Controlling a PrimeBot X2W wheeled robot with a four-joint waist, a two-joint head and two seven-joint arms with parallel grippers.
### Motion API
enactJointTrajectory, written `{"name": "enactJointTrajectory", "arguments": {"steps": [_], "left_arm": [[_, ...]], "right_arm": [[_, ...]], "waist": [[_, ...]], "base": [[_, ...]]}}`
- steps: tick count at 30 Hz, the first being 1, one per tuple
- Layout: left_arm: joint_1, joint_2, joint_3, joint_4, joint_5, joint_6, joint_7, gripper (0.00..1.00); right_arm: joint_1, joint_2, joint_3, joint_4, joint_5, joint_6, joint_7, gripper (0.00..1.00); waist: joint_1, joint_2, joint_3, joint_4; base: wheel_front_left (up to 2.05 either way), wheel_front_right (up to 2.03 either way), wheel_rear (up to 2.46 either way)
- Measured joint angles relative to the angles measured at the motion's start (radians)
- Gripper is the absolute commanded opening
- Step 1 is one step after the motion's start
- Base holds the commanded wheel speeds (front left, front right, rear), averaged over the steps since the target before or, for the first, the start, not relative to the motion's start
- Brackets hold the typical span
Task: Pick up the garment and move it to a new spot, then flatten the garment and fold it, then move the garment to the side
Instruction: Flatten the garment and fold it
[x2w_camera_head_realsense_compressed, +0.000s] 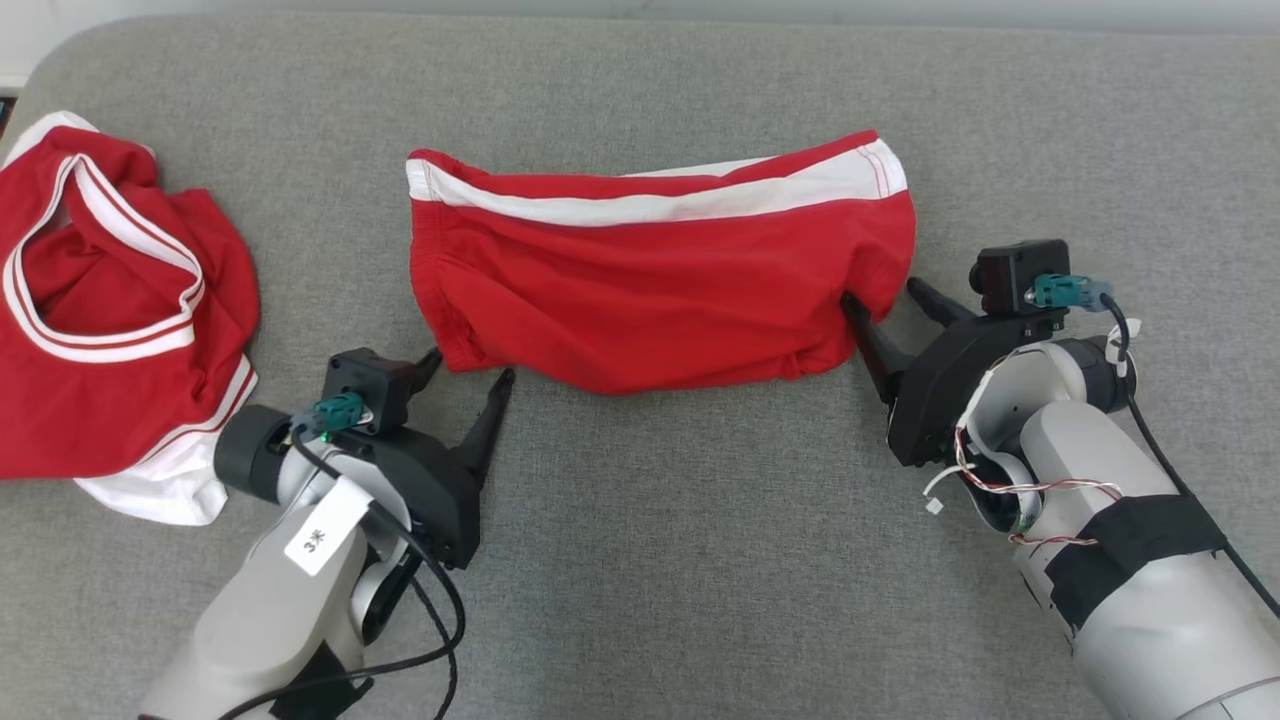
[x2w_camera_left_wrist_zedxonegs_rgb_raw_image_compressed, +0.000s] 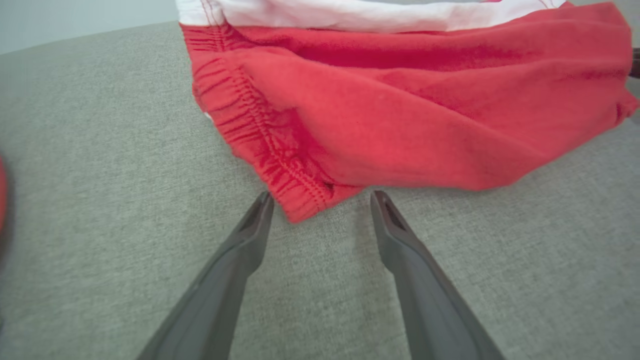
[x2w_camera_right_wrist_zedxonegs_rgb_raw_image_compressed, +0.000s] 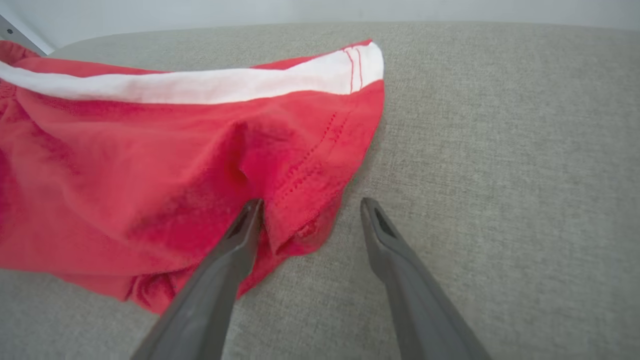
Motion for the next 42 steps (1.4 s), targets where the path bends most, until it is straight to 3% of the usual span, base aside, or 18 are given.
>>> {"name": "enactJointTrajectory", "arguments": {"steps": [3,4,5,6,8,9,10,11,27,36,42], "left_arm": [[-0.014,-0.004,-0.008,0.005,-0.003,-0.008,0.0,1.0],[-0.014,-0.004,-0.01,0.007,-0.003,-0.01,-0.001,0.91],[-0.014,-0.005,-0.011,0.009,-0.004,-0.016,-0.001,0.69],[-0.014,-0.005,-0.012,0.011,-0.006,-0.016,-0.001,0.41],[-0.014,-0.005,-0.014,0.014,-0.007,-0.016,-0.001,0.21],[-0.014,-0.005,-0.015,0.015,-0.007,-0.017,-0.005,0.04],[-0.015,-0.005,-0.016,0.015,-0.007,-0.019,-0.01,0.0],[-0.016,-0.005,-0.016,0.015,-0.007,-0.024,-0.01,0.0],[-0.03,0.02,-0.051,0.025,-0.008,-0.042,-0.054,0.0],[0.066,0.075,-0.108,-0.024,-0.049,-0.043,-0.09,0.0],[0.148,0.136,-0.151,-0.126,-0.098,-0.043,-0.119,0.0]], "right_arm": [[-0.013,0.002,0.005,0.023,0.0,0.0,0.007,0.98],[-0.019,0.002,0.004,0.025,0.0,0.0,0.008,0.69],[-0.022,0.002,0.004,0.027,0.0,0.0,0.01,0.47],[-0.022,0.002,0.004,0.029,0.0,0.001,0.011,0.4],[-0.024,0.002,0.004,0.034,0.0,0.001,0.011,0.37],[-0.03,0.002,0.005,0.037,0.0,0.002,0.011,0.31],[-0.037,0.002,0.005,0.041,0.0,0.002,0.011,0.21],[-0.04,0.002,0.004,0.043,0.0,0.002,0.011,0.0],[-0.02,-0.002,-0.04,0.035,0.049,0.02,-0.045,0.0],[0.17,-0.011,-0.064,-0.084,0.113,0.038,-0.099,0.0],[0.319,-0.026,-0.092,-0.205,0.158,0.041,-0.128,0.0]], "waist": [[0.0,0.0,0.005,0.005],[0.0,0.0,0.006,0.006],[0.0,0.0,0.007,0.007],[0.0,0.0,0.008,0.008],[0.0,0.0,0.009,0.009],[0.0,0.0,0.01,0.01],[0.0001,0.0,0.011,0.01],[0.0,0.0,0.012,0.011],[0.0,0.0,-0.017,0.009],[0.0,0.0,-0.074,-0.002],[-0.0001,0.0,-0.118,-0.016]], "base": [[0.0,0.0,0.0],[0.0,0.0,0.0],[0.0,0.0,0.0],[0.0,0.0,0.0],[0.0,0.0,0.0],[0.0,0.0,0.0],[0.0,0.0,0.0],[0.0,0.0,0.0],[0.0,0.0,0.0],[0.0,0.0,0.0],[0.0,0.0,0.0]]}}
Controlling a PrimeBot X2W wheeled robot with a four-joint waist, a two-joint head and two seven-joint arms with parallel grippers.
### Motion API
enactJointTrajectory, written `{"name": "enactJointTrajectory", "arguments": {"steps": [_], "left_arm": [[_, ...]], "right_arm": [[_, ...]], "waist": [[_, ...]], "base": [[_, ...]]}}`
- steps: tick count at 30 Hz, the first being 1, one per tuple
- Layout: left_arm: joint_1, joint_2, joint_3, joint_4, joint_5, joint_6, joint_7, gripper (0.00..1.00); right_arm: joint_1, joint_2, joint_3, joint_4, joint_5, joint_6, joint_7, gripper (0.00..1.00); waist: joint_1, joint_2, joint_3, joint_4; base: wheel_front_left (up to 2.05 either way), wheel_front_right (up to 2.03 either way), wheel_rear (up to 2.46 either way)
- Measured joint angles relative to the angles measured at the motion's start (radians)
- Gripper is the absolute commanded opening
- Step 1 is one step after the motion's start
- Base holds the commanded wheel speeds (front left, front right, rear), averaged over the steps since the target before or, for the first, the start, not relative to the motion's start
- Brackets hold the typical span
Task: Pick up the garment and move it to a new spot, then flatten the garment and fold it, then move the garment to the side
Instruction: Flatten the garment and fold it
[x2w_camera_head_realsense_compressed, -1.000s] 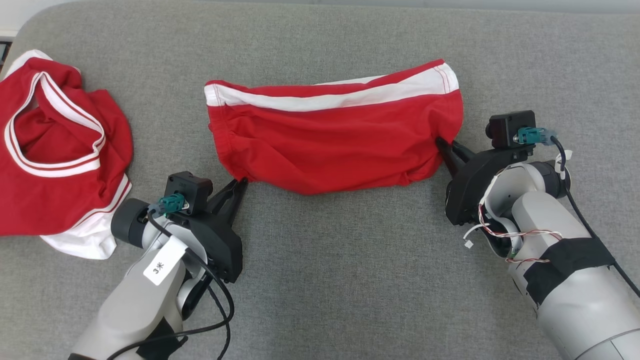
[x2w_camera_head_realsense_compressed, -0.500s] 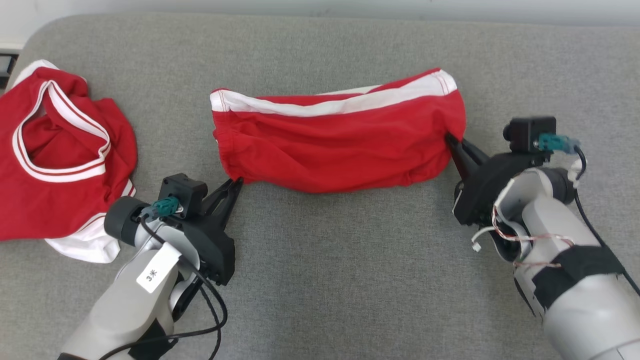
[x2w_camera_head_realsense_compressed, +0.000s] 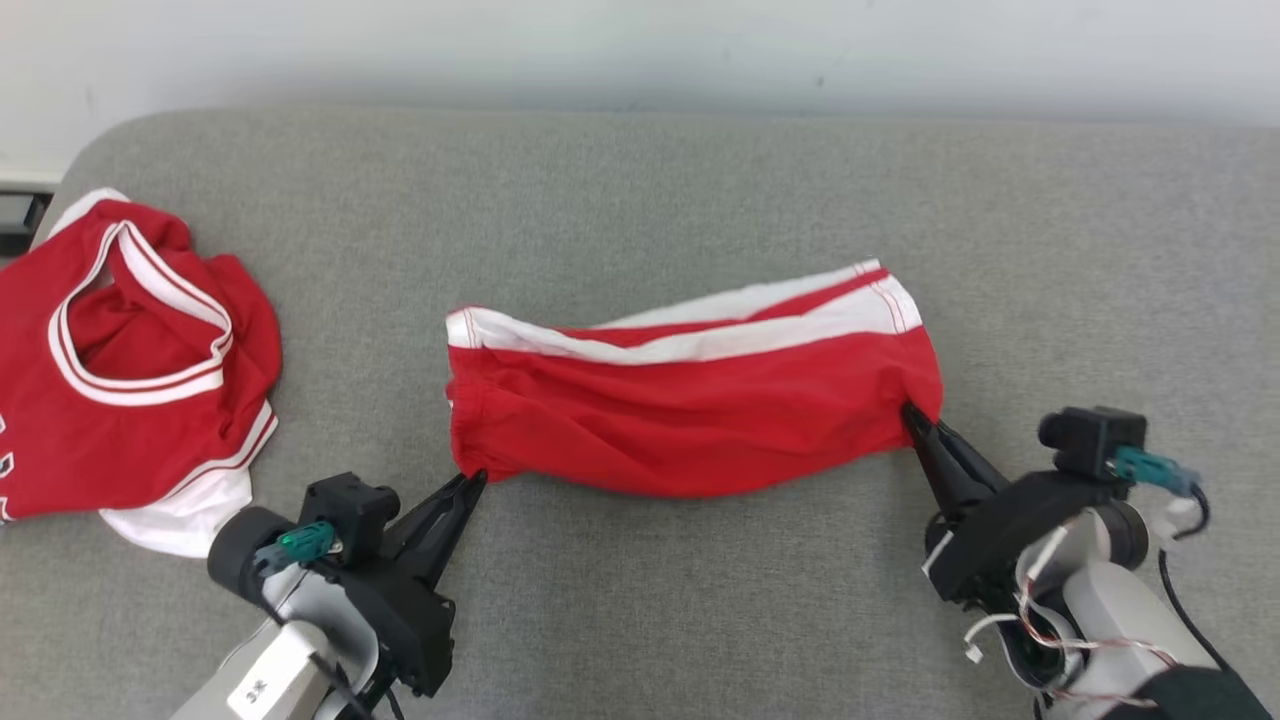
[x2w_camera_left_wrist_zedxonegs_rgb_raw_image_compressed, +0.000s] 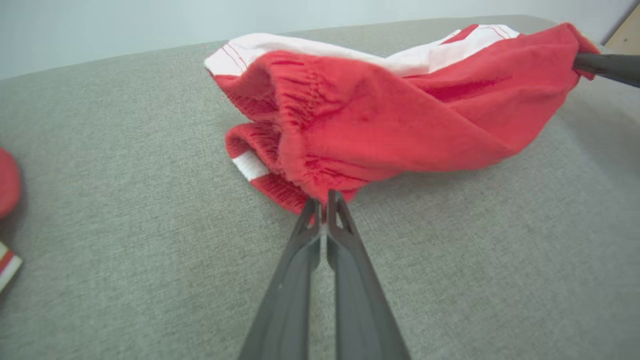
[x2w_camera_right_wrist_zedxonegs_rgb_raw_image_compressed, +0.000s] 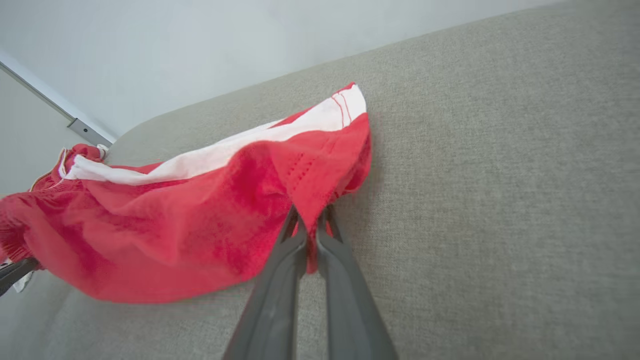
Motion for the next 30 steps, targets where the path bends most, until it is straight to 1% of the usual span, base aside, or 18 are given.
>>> {"name": "enactJointTrajectory", "arguments": {"steps": [5,10,12,14,17,21,22,23,25,30], "left_arm": [[0.043,0.043,-0.005,-0.095,-0.054,0.0,-0.005,0.0],[0.106,0.087,-0.045,-0.184,-0.094,0.0,0.007,0.0],[0.139,0.114,-0.052,-0.221,-0.109,0.0,0.017,0.0],[0.173,0.135,-0.051,-0.254,-0.14,0.0,0.025,0.0],[0.198,0.158,-0.035,-0.278,-0.154,0.0,0.058,0.0],[0.235,0.192,-0.03,-0.299,-0.171,0.002,0.107,0.0],[0.239,0.194,-0.033,-0.3,-0.174,0.003,0.122,0.0],[0.239,0.195,-0.035,-0.303,-0.176,0.006,0.139,0.0],[0.239,0.197,-0.037,-0.309,-0.182,0.019,0.165,0.0],[0.24,0.198,-0.051,-0.346,-0.198,0.026,0.215,0.0]], "right_arm": [[0.096,-0.015,-0.024,-0.128,0.038,0.002,-0.011,0.0],[0.238,-0.044,-0.034,-0.238,0.054,0.002,0.005,0.0],[0.294,-0.047,-0.037,-0.283,0.063,-0.008,0.011,0.0],[0.341,-0.047,-0.043,-0.333,0.072,-0.021,0.018,0.0],[0.387,-0.05,-0.059,-0.396,0.088,-0.046,0.031,0.0],[0.421,-0.057,-0.078,-0.441,0.099,-0.086,0.056,0.0],[0.429,-0.06,-0.081,-0.448,0.1,-0.091,0.066,0.0],[0.437,-0.064,-0.086,-0.452,0.105,-0.104,0.074,0.0],[0.45,-0.07,-0.09,-0.453,0.108,-0.118,0.095,0.0],[0.472,-0.088,-0.08,-0.476,0.107,-0.154,0.148,0.0]], "waist": [[0.0,0.0,-0.033,-0.012],[0.0,0.0,-0.066,-0.021],[-0.0001,0.0,-0.076,-0.026],[-0.0002,-0.0001,-0.082,-0.033],[0.0,0.0,-0.086,-0.045],[0.0,0.0,-0.086,-0.06],[0.0,-0.0001,-0.085,-0.063],[0.0,0.0,-0.083,-0.064],[0.0,0.0001,-0.079,-0.065],[0.0,0.0001,-0.066,-0.058]], "base": [[0.0,0.0,0.0],[0.0,0.0,0.0],[0.0,0.0,0.0],[0.0,0.0,0.0],[0.0,0.0,0.0],[0.0,0.0,0.0],[0.0,0.0,0.0],[0.0,0.0,0.0],[0.0,0.0,0.0],[0.0,0.0,0.0]]}}
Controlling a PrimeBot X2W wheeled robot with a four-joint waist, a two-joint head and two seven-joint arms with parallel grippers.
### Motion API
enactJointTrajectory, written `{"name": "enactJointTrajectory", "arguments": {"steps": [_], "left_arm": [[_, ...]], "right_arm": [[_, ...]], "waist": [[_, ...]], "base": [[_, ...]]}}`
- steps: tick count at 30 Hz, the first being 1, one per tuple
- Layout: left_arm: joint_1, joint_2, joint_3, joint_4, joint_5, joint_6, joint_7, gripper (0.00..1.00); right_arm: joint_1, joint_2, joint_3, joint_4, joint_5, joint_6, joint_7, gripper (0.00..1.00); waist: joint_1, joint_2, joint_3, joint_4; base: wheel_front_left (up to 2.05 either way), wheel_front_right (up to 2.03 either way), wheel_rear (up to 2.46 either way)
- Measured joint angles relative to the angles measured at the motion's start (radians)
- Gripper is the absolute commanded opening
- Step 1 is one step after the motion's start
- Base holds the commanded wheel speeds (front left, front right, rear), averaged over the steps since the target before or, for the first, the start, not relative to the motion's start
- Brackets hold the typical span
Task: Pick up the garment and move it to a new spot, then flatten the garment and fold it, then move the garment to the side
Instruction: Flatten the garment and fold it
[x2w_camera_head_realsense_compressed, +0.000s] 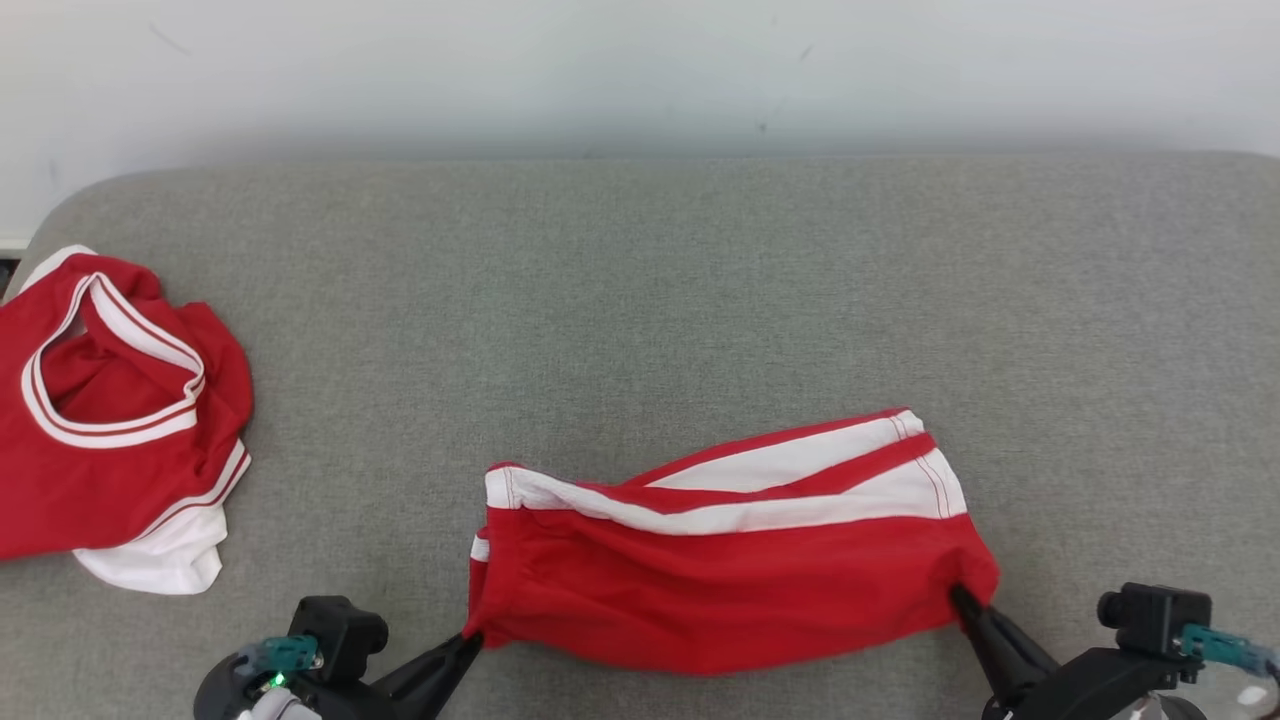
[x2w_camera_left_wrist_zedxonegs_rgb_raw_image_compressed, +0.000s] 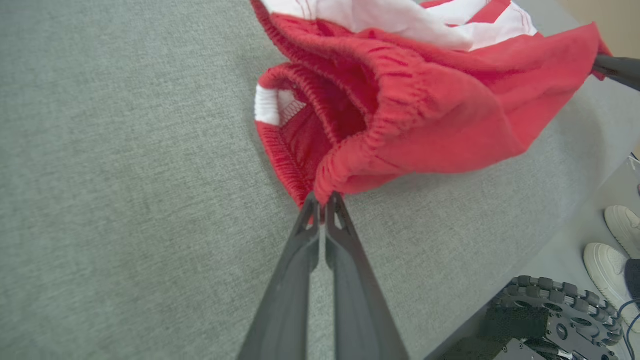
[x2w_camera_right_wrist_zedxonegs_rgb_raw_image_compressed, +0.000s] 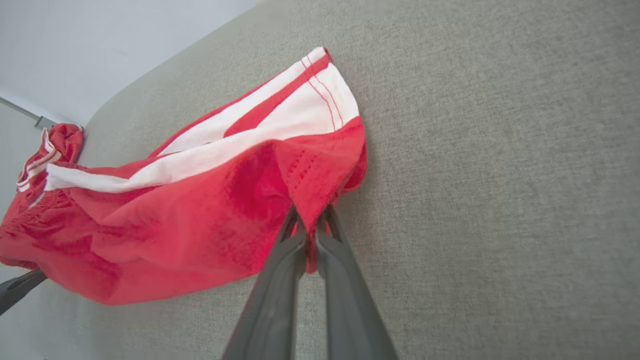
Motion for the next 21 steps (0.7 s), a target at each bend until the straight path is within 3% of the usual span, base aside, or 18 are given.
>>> {"name": "enactJointTrajectory", "arguments": {"steps": [1,2,3,4,9,15,17,21], "left_arm": [[0.0,0.0,-0.002,-0.003,-0.003,0.002,0.01,0.0],[0.001,0.001,-0.002,-0.004,-0.004,0.004,0.018,0.03],[0.0,0.001,-0.001,-0.007,-0.004,0.012,0.023,0.74],[0.0,0.001,0.0,-0.01,-0.004,0.015,0.029,1.0],[0.002,0.008,0.016,-0.02,-0.013,0.052,0.062,1.0],[0.022,0.012,0.06,-0.015,-0.031,0.123,0.074,1.0],[0.037,0.01,0.097,-0.017,-0.045,0.168,0.047,1.0],[0.04,-0.004,0.165,-0.029,-0.054,0.212,-0.028,1.0]], "right_arm": [[0.0,-0.007,0.007,-0.002,-0.002,-0.002,0.013,0.0],[-0.003,-0.016,0.019,-0.004,-0.006,-0.002,0.028,0.22],[-0.003,-0.022,0.025,-0.01,-0.013,-0.003,0.037,1.0],[-0.004,-0.024,0.029,-0.013,-0.014,-0.004,0.046,1.0],[-0.011,-0.057,0.057,-0.033,-0.069,-0.021,0.083,1.0],[-0.032,-0.086,0.013,-0.045,-0.124,-0.052,0.075,1.0],[-0.032,-0.088,-0.009,-0.05,-0.145,-0.063,0.057,1.0],[-0.033,-0.082,-0.058,-0.054,-0.173,-0.074,0.006,1.0]], "waist": [[0.0,0.0,0.003,0.003],[0.0001,0.0,0.005,0.006],[0.0001,0.0,0.008,0.008],[0.0001,0.0,0.01,0.011],[0.0002,0.0,0.015,0.025],[0.0001,0.0,-0.008,0.034],[0.0002,0.0,-0.027,0.038],[0.0001,0.0,-0.06,0.041]], "base": [[0.0,0.0,0.0],[0.0,0.0,0.0],[0.0,0.0,0.0],[0.0,0.0,0.0],[0.0,0.0,0.0],[0.0,0.0,0.0],[0.0,0.0,0.0],[0.0,0.0,0.0]]}}
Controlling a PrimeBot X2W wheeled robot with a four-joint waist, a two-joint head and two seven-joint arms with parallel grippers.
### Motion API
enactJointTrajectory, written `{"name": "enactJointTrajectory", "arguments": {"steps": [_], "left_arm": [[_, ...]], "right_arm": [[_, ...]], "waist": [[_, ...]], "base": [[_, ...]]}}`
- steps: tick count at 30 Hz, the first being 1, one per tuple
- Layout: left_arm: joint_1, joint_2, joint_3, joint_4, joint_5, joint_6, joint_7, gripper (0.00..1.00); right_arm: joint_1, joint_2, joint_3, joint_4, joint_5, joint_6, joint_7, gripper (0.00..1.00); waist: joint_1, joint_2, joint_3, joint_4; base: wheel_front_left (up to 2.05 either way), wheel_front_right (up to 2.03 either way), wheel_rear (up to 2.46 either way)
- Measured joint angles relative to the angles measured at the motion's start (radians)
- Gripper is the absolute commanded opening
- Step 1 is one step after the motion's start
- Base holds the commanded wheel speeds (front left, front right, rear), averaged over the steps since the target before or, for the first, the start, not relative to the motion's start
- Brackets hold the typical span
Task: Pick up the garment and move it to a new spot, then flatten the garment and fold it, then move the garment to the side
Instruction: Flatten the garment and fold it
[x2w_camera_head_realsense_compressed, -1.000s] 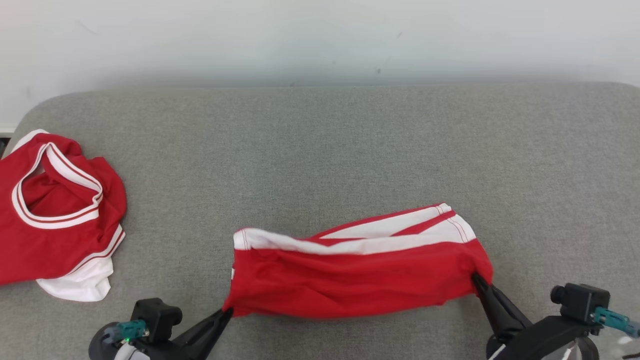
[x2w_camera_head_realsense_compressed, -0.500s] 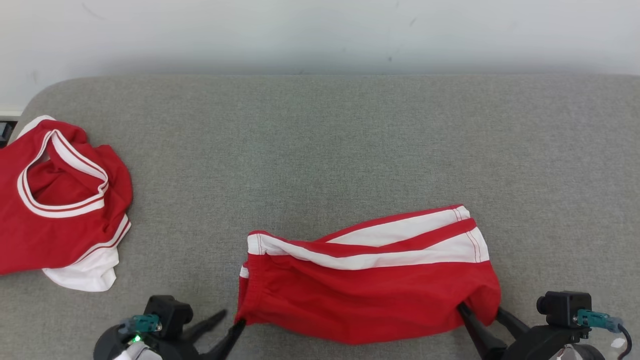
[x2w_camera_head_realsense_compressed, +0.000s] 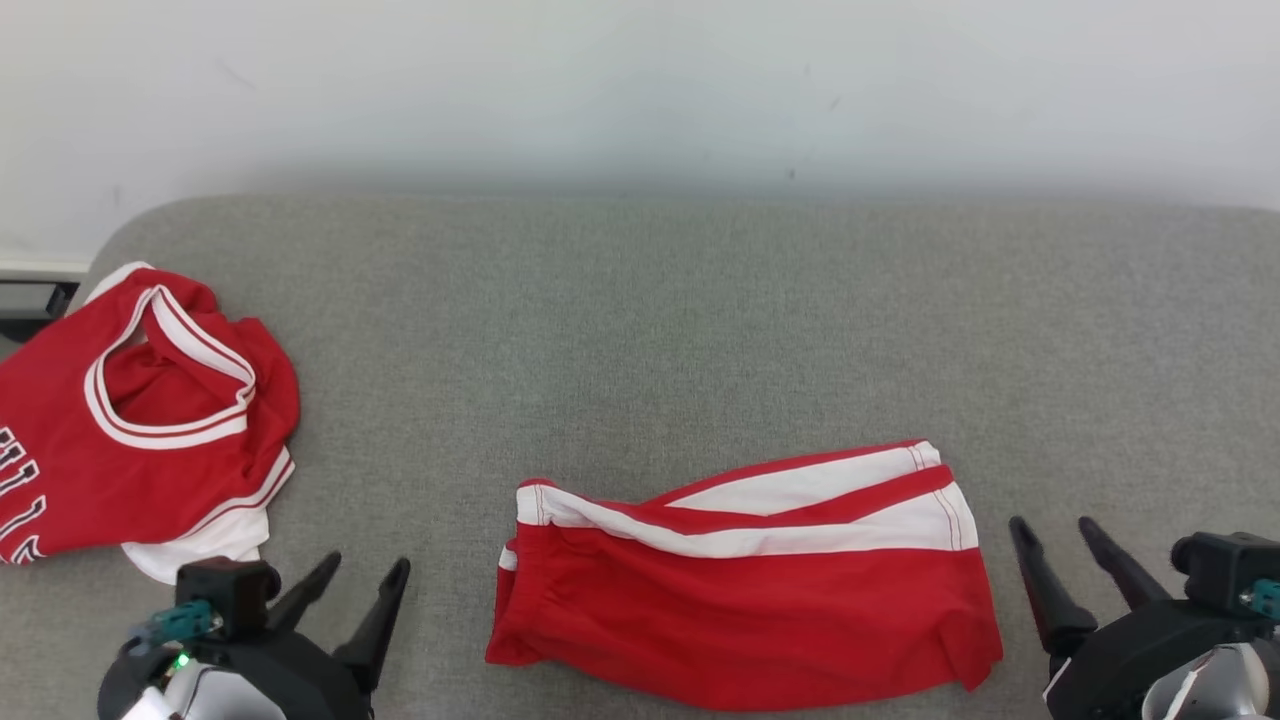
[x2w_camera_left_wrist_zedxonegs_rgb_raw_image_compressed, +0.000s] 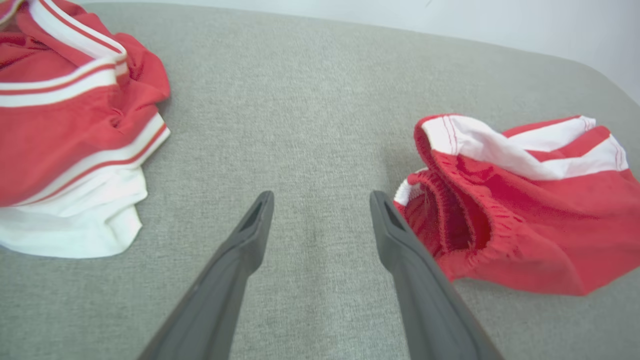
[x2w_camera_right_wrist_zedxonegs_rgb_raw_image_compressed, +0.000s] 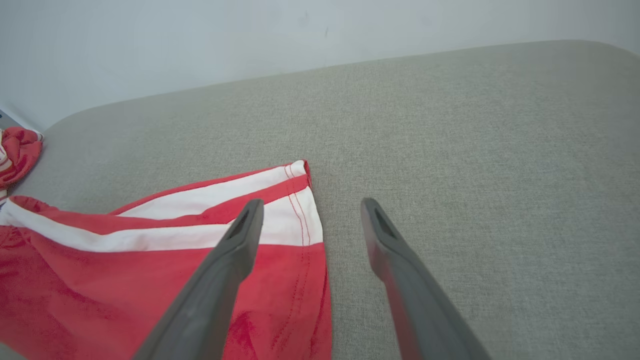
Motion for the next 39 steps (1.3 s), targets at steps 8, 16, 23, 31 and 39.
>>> {"name": "enactJointTrajectory", "arguments": {"steps": [8,16,23,31,39], "left_arm": [[0.063,-0.064,0.107,-0.032,0.046,0.013,-0.146,1.0],[0.166,-0.12,0.267,-0.018,0.127,0.018,-0.209,1.0],[0.183,-0.148,0.295,-0.043,0.182,0.018,-0.209,1.0],[0.222,-0.175,0.304,-0.075,0.232,0.018,-0.183,1.0],[0.244,-0.184,0.328,-0.096,0.258,0.018,-0.147,1.0]], "right_arm": [[-0.002,0.1,-0.057,0.013,-0.006,-0.008,-0.116,1.0],[0.004,0.181,-0.074,0.026,-0.006,-0.008,-0.19,1.0],[-0.021,0.19,-0.079,0.053,-0.006,-0.009,-0.217,1.0],[-0.015,0.191,-0.073,0.079,-0.007,-0.009,-0.222,1.0],[-0.015,0.188,-0.067,0.083,-0.014,-0.008,-0.222,1.0]], "waist": [[0.0,0.0,-0.081,0.0],[-0.0001,-0.0001,-0.137,-0.03],[-0.0001,0.0,-0.151,-0.063],[-0.0001,-0.0001,-0.153,-0.07],[-0.0001,-0.0001,-0.147,-0.07]], "base": [[0.0,0.0,0.0],[0.0,0.0,0.0],[0.0,0.0,0.0],[0.0,0.0,0.0],[0.0,0.0,0.0]]}}
